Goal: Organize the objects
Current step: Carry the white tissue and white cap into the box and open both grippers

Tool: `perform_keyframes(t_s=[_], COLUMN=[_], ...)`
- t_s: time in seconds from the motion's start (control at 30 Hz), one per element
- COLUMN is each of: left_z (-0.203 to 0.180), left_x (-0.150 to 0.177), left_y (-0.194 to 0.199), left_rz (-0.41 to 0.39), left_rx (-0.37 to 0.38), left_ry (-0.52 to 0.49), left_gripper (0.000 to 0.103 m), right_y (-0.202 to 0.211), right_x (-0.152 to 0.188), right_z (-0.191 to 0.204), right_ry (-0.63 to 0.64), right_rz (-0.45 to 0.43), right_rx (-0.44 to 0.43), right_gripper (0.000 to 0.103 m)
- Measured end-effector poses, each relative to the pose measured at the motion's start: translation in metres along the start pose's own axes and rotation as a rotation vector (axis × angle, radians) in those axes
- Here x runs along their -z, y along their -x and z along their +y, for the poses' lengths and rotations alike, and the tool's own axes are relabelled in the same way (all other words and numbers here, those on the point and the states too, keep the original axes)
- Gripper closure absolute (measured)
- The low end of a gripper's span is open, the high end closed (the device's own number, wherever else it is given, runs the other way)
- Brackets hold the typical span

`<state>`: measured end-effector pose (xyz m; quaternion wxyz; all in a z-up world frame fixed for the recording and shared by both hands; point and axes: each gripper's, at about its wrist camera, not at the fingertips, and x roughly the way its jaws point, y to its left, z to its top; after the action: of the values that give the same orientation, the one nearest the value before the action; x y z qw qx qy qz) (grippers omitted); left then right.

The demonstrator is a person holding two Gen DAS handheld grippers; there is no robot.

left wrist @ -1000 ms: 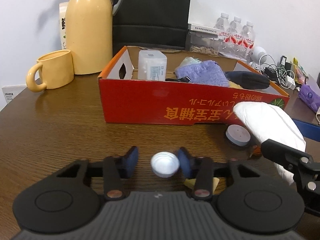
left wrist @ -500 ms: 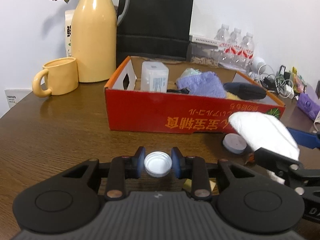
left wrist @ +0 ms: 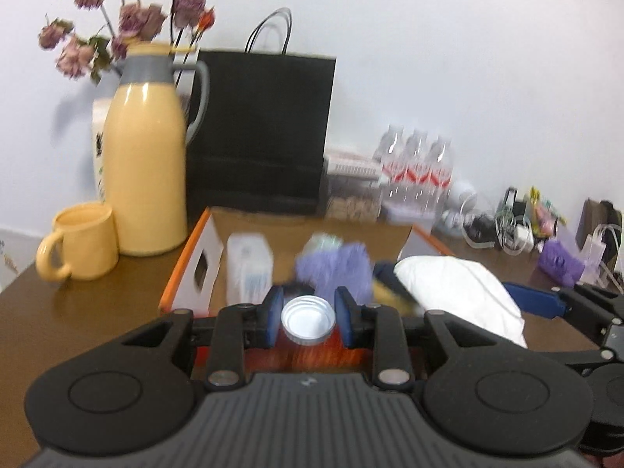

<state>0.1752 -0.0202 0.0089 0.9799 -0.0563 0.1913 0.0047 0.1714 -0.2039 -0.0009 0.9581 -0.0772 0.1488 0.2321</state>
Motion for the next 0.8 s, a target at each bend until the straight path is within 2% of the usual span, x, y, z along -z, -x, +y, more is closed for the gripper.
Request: perform_keyframes(t_s=[0.23, 0.4, 0.6, 0.8], left_z=[-0.007, -0.01, -0.003, 0.001], left_x=[-0.036, -0.049, -0.061, -0.056], left_y=[-0.028, -0.059, -0.101, -0.125], left_rz=[-0.059, -0.077, -0.056, -0.028], left_rx=[0.002, -0.007, -0.033, -0.042], left_ry=[0.016, 0.033, 0.073, 0.049], left_gripper=[0.073, 0.073, 0.073, 0.073], right_y=[-0.03, -0.059, -0.099, -0.123], right_x=[-0.035, -0.051, -0.054, -0.043], right_z=[-0.014, -0.019, -0.03, -0.055], right_ry=[-0.016, -0.024, -0.06, -0.115], right_rz=[-0.024, -0.024, -0.004, 0.039], right_rx=[0.021, 0.024, 0.041, 0.055], right_gripper=[0.036, 0.036, 0.036, 0.036])
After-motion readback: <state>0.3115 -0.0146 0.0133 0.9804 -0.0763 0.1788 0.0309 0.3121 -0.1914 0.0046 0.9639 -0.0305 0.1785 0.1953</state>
